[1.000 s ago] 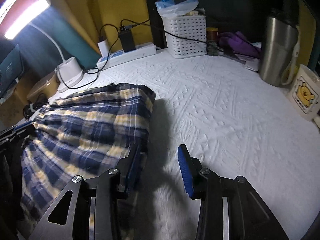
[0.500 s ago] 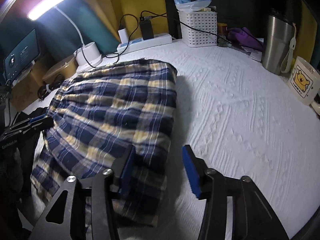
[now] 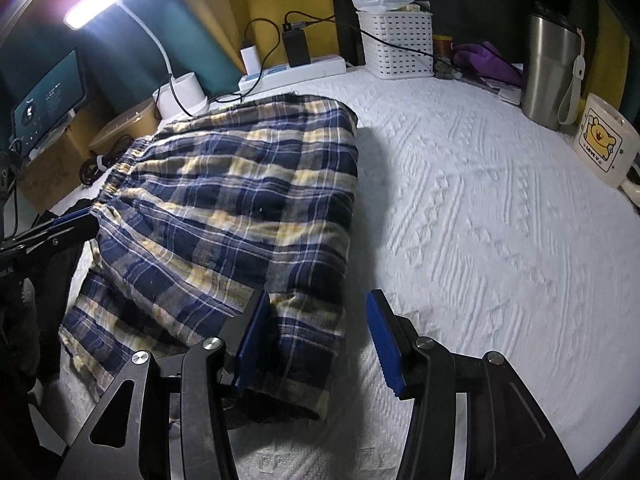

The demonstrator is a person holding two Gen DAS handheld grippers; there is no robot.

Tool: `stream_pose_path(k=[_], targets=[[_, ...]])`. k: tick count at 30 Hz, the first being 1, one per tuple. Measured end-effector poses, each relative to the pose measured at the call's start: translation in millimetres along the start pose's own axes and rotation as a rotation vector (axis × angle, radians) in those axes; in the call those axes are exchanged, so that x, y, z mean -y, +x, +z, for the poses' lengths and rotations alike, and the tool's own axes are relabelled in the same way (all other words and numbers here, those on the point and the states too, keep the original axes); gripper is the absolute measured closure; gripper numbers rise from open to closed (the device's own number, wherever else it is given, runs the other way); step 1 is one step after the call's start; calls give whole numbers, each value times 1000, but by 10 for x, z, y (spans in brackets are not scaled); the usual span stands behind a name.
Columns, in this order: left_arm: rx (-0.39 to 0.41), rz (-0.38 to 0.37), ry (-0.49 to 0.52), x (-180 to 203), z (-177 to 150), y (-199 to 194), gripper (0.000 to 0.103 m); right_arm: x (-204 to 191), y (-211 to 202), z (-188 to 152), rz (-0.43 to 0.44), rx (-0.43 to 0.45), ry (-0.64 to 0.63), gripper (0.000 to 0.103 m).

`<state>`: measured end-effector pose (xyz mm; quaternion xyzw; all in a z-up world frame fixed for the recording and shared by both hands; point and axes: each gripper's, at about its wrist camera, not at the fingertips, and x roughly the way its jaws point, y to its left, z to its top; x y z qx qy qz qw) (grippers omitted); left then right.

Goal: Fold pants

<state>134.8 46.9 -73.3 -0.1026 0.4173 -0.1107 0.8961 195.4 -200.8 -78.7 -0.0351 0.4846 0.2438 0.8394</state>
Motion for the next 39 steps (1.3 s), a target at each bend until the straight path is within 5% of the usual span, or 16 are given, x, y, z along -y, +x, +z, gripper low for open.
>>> stream_pose_path(k=[3, 6, 7, 8, 15, 33, 39], targets=[[-15, 42, 28, -1, -33, 73, 45, 9, -7, -43, 21, 18, 10, 51], [-29, 58, 23, -47, -63, 93, 67, 78, -13, -82, 171, 20, 74, 51], [-24, 56, 25, -55, -62, 71, 77, 93, -14, -90, 188, 25, 91, 60], [-17, 51, 28, -57, -60, 42, 78, 96, -13, -92, 189, 25, 96, 77], [40, 18, 43, -23, 20, -181, 80, -85, -216, -19, 161, 56, 38, 89], [-63, 38, -8, -182, -135, -21, 80, -139, -116, -253, 82, 4, 2, 87], [-80, 84, 1, -171, -181, 15, 80, -89, -133, -269, 7, 17, -9, 54]])
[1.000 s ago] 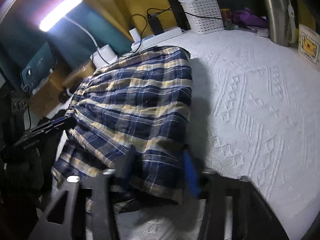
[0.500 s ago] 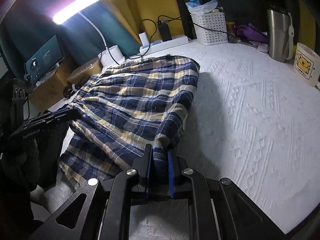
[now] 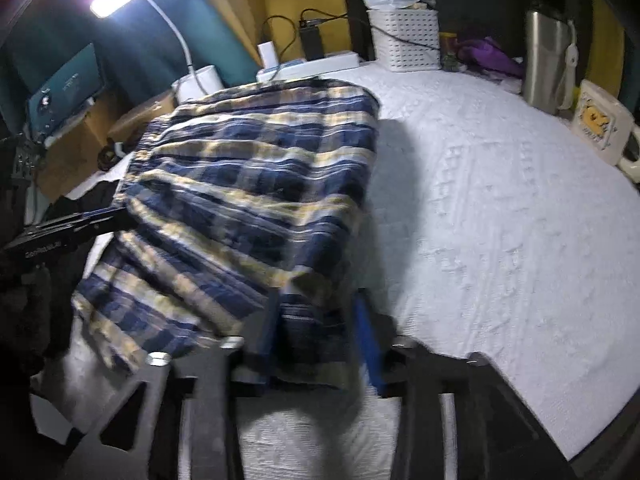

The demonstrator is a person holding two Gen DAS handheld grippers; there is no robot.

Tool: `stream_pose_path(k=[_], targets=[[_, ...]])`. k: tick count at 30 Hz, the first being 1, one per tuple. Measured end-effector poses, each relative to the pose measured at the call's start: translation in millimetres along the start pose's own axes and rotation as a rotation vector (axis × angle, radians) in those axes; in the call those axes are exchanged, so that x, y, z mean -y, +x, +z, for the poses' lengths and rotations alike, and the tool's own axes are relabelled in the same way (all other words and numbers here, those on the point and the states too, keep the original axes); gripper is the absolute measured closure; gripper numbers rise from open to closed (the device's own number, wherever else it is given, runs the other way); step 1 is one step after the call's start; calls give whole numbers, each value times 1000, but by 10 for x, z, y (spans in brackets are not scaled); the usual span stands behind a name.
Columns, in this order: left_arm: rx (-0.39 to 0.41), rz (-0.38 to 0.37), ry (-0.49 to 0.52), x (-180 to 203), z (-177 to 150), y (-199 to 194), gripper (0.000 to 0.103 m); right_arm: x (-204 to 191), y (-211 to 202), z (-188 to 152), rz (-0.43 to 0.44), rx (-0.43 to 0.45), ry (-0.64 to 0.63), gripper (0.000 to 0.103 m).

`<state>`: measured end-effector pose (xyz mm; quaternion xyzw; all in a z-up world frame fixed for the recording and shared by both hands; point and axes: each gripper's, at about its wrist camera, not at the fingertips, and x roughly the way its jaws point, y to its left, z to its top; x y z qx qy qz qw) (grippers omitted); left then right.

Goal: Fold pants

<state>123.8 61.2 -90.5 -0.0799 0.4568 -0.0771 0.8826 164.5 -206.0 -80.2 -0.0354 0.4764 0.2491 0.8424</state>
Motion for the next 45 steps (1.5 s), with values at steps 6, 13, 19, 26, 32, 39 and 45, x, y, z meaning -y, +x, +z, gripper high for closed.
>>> stream_pose_path(k=[6, 13, 19, 26, 32, 39, 45], targets=[[-17, -6, -4, -2, 6, 9, 79, 52, -11, -66, -6, 28, -24, 53], [-42, -8, -40, -102, -28, 90, 73, 23, 13, -76, -36, 49, -78, 51], [-43, 49, -39, -44, -35, 51, 62, 48, -3, -78, -20, 47, -69, 49], [14, 99, -51, 2, -10, -144, 46, 176, -95, -31, -8, 52, -35, 38], [66, 124, -76, 53, 119, -280, 45, 268, -153, 70, -8, 74, -28, 37], [113, 120, -48, 195, 396, -351, 40, 363, -204, 291, -26, 107, -22, 36], [145, 78, -29, 249, 622, -336, 38, 438, -216, 530, -52, 135, -22, 36]])
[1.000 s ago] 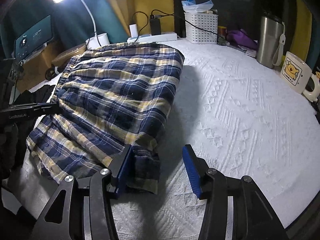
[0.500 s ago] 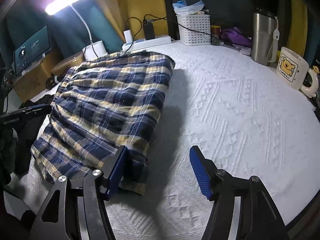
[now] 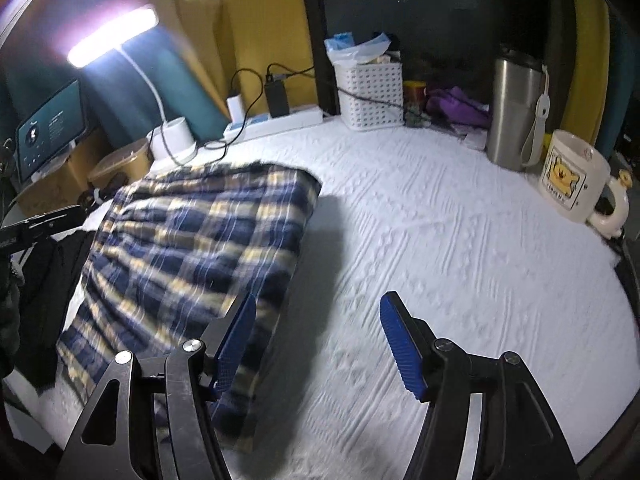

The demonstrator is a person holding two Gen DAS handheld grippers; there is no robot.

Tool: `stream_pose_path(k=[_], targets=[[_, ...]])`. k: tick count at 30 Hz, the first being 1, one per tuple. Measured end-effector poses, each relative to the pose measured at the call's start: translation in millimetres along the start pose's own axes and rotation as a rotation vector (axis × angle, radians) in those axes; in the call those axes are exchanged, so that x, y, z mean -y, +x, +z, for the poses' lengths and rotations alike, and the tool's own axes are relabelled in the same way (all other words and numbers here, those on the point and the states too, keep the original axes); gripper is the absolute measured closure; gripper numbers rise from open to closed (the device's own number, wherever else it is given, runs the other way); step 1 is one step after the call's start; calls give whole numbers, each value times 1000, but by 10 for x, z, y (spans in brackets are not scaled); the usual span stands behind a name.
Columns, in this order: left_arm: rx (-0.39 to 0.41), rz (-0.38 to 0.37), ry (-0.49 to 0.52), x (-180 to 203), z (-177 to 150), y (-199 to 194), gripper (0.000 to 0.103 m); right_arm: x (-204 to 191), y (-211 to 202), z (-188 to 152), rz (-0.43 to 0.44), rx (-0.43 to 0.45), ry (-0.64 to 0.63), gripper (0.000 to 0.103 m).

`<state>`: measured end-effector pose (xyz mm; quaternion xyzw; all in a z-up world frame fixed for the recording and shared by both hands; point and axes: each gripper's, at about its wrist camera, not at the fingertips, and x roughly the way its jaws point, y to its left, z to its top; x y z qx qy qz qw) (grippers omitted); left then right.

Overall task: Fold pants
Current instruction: 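Open the left gripper and release the waistband, then grasp the waistband with the left gripper while the right gripper grasps the pants edge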

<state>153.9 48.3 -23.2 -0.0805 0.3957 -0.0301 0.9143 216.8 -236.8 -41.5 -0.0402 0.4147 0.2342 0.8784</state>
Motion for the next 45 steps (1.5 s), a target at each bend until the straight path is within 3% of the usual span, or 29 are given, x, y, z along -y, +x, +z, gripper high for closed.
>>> stream_pose_path(k=[4, 7, 9, 10, 11, 12, 16, 18, 23, 29, 39, 42, 45], targets=[[47, -5, 29, 36, 144, 5, 28, 71, 66, 153, -13, 2, 11, 36], [105, 50, 85, 47, 195, 79, 27, 92, 148, 259, -59, 1, 15, 36], [95, 76, 102, 22, 200, 185, 27, 89, 226, 316, -88, 3, 2, 35], [83, 74, 94, -20, 197, 271, 27, 92, 272, 342, -101, 6, -3, 27], [69, 76, 86, -50, 189, 327, 27, 96, 313, 359, -106, 13, -11, 8], [47, 81, 73, -102, 180, 432, 27, 88, 365, 375, -113, 26, -30, 0], [25, 81, 65, -238, 98, 678, 27, 79, 554, 425, -78, 20, -57, 0], [-22, 48, 44, -317, 70, 816, 27, 95, 654, 439, -19, -2, -33, 0], [-56, -7, 13, -401, 32, 976, 27, 93, 918, 453, 52, -77, 45, 0], [-112, -84, 2, -399, -21, 1043, 27, -10, 1036, 458, 132, -88, 32, 3], [-129, -144, 53, -331, -17, 1074, 27, -236, 1173, 502, 196, -115, -45, 8], [-140, -183, 94, -238, 6, 1114, 28, -320, 1214, 522, 223, -118, -73, 16], [-143, -202, 120, -169, 3, 1122, 36, -346, 1246, 555, 244, -113, -62, 35]])
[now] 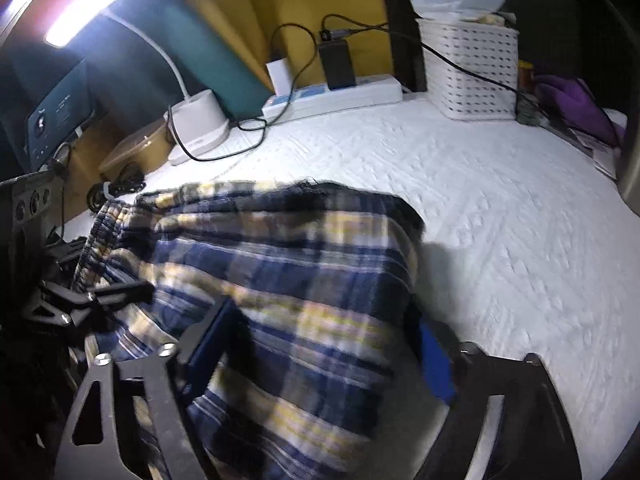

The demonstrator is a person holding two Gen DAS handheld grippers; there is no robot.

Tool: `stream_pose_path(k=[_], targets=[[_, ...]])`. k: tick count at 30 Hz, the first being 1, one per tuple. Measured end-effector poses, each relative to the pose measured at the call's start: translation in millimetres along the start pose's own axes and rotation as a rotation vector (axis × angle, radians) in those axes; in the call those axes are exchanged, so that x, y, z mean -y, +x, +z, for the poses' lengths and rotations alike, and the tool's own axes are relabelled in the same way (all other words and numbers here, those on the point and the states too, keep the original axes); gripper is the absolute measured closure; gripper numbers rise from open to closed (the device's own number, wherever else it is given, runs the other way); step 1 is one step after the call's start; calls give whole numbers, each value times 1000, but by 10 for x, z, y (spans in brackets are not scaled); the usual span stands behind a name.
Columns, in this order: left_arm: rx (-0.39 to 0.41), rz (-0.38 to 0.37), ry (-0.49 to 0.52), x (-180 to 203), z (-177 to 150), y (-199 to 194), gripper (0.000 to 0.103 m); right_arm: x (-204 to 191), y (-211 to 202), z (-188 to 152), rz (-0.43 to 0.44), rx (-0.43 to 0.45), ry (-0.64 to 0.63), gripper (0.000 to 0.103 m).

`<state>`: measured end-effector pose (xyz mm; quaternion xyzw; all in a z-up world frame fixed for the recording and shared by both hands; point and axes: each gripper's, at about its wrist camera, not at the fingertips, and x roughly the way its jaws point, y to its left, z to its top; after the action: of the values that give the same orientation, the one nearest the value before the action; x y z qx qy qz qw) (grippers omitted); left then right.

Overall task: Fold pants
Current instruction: 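Grasp the waistband with the left gripper while the right gripper grasps the pants edge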

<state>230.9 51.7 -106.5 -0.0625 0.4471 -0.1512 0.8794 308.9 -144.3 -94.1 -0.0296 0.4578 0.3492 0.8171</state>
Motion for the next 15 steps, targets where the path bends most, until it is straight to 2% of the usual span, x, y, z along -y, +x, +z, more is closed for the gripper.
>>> stream_pose_path(k=[2, 3, 4, 5, 6, 7, 11, 15], targets=[[0, -3, 5, 20, -5, 1, 48, -3, 13, 15, -6, 0, 6, 45], [2, -1, 4, 21, -5, 4, 50, -10, 12, 19, -10, 2, 2, 50], [6, 3, -2, 16, -3, -3, 55, -22, 19, 21, -8, -1, -1, 59], [10, 3, -5, 13, -8, -9, 62, -38, 20, 20, -10, -2, -7, 64], [17, 2, -5, 12, -15, -20, 64, -54, 23, 25, -10, -2, -12, 67], [27, 6, 3, 36, -18, -38, 68, -74, 25, 26, -5, -2, -18, 75], [64, 47, 46, 156, -41, -110, 73, -141, -17, 24, -22, 12, -18, 83], [108, 65, 61, 247, -52, -256, 73, -236, -161, 17, -34, 43, -28, 85]])
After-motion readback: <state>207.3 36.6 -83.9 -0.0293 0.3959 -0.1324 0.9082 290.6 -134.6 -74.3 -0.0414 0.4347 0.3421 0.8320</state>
